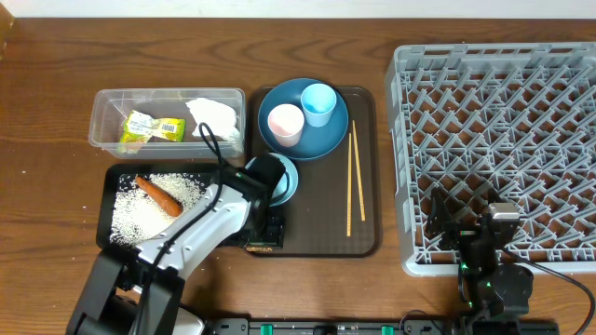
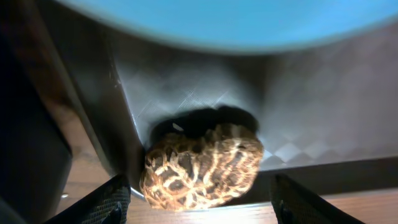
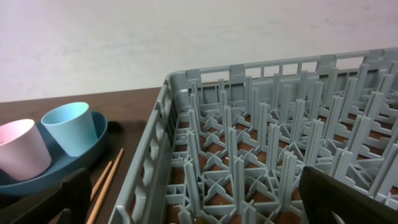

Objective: Sort waste into correct bins and load items into the dishwasher rack
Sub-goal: 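Move the left gripper back right toward the cookie on the brown tray, then close the left gripper on the cookie and lift it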

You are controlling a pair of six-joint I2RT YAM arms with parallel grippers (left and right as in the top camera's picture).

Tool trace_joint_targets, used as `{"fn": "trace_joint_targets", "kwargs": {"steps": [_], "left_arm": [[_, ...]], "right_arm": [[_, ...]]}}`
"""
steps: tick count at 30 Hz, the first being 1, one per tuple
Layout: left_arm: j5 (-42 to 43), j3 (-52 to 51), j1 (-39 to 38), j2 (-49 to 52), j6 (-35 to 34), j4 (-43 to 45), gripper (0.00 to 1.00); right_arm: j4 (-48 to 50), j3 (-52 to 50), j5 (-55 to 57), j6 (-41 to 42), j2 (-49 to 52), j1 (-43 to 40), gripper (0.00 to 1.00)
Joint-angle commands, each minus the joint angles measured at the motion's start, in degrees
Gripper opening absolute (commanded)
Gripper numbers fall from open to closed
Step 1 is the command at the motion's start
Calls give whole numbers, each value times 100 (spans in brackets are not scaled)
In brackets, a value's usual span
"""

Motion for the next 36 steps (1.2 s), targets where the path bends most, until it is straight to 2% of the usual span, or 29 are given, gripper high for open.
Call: {"fn": "trace_joint_targets", "kwargs": {"steps": [1, 11, 20, 21, 23, 26, 31, 36], "left_arm": [[-31, -199, -13, 70, 50, 109, 72], [-33, -302, -13, 122, 282, 313, 79], [-33, -302, -13, 214, 291, 372, 78], [-33, -302, -13, 214, 293, 372, 77], [-33, -302, -13, 214, 293, 372, 68], [-33, -302, -13, 214, 293, 372, 61], [-33, -291, -11, 212, 291, 323, 44], [-33, -79, -11, 205, 289, 39, 42]], "right_arm": [[-20, -11, -2, -42, -31, -17, 99], [-20, -9, -2, -42, -31, -17, 99], [-20, -11, -2, -39, -31, -17, 99], [-20, -9, -2, -42, -31, -17, 99], [-20, -11, -2, -42, -31, -17, 99], [-20, -9, -2, -42, -31, -17, 99], [-20, -11, -2, -42, -31, -17, 99], [-20, -11, -2, -42, -31, -17, 99]]}}
